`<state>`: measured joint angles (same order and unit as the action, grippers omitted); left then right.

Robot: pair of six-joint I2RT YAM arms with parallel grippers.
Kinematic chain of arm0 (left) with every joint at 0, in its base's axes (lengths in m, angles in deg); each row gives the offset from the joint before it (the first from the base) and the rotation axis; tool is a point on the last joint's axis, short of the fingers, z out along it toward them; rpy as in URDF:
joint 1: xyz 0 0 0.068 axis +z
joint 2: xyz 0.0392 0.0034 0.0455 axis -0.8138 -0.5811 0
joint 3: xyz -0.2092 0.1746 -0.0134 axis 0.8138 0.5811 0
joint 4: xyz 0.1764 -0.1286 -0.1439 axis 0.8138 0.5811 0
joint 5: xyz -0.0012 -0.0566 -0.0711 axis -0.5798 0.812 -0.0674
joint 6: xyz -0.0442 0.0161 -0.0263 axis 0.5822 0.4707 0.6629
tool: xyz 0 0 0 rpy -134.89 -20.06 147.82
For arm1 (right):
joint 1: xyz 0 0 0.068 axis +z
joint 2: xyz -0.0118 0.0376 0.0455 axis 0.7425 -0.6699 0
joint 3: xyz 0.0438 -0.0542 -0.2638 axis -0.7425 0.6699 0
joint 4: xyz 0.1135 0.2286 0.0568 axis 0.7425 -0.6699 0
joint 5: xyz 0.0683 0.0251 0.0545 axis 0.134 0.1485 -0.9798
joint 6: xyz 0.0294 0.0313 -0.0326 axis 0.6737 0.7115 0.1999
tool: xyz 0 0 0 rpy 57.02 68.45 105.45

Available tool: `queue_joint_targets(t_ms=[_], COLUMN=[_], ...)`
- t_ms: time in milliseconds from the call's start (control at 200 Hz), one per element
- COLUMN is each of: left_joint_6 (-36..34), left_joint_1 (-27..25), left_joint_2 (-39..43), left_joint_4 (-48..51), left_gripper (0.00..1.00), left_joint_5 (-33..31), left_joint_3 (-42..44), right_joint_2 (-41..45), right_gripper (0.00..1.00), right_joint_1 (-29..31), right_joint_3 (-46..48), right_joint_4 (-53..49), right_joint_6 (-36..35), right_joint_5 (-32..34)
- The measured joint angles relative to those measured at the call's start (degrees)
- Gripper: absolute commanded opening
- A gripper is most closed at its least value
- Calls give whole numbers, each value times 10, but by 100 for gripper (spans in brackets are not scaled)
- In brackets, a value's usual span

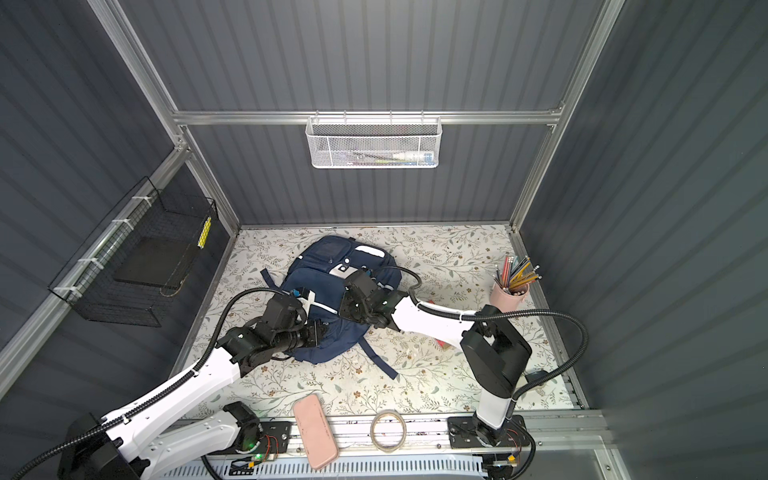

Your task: Pack the student bag

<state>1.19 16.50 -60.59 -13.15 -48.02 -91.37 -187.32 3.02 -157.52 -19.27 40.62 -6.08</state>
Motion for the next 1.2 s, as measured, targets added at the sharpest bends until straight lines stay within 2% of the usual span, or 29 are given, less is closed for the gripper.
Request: queue_joint_targets(t_ms=[240, 475, 510, 570, 700, 911, 951, 1016, 1041, 1101, 1201], left_joint_6=[0, -3, -5, -10, -18, -24, -24, -24, -24, -19, -14], left_joint_1=[-1, 52, 53, 54, 56, 62, 62, 62, 62, 58, 44], left_joint_2=[5, 12, 13, 13, 14, 32, 35, 34, 34, 34, 26], left_joint_4=[23, 42, 42, 40, 29, 28, 27, 25, 24, 26, 25], left_gripper=[0, 0, 0, 0, 0, 0, 0, 0, 0, 0, 0], left_joint_5=[-37, -37, -33, -27, -7, 10, 14, 26, 31, 39, 49], left_joint_3=[-6, -14, -14, -14, -14, -14, -14, -14, -14, -14, -13], right_joint_2=[25, 40, 37, 28, -7, -78, -91, -107, -112, -116, -104], right_gripper=[0, 0, 0, 7, 7, 8, 14, 44, 51, 62, 69], right_joint_1=[-33, -117, -131, -149, -163, -165, -165, -165, -167, -176, -191], right_joint_3=[17, 20, 12, -7, -58, -154, -176, -206, -215, -229, -236], right_joint_4=[-28, -83, -99, -127, -173, -224, -234, -249, -250, -245, -255], right_joint_6=[-57, -161, -179, -207, -242, -260, -263, -264, -259, -257, -248], right_joint_5=[-36, -112, -122, -132, -139, -139, -138, -126, -113, -88, -52])
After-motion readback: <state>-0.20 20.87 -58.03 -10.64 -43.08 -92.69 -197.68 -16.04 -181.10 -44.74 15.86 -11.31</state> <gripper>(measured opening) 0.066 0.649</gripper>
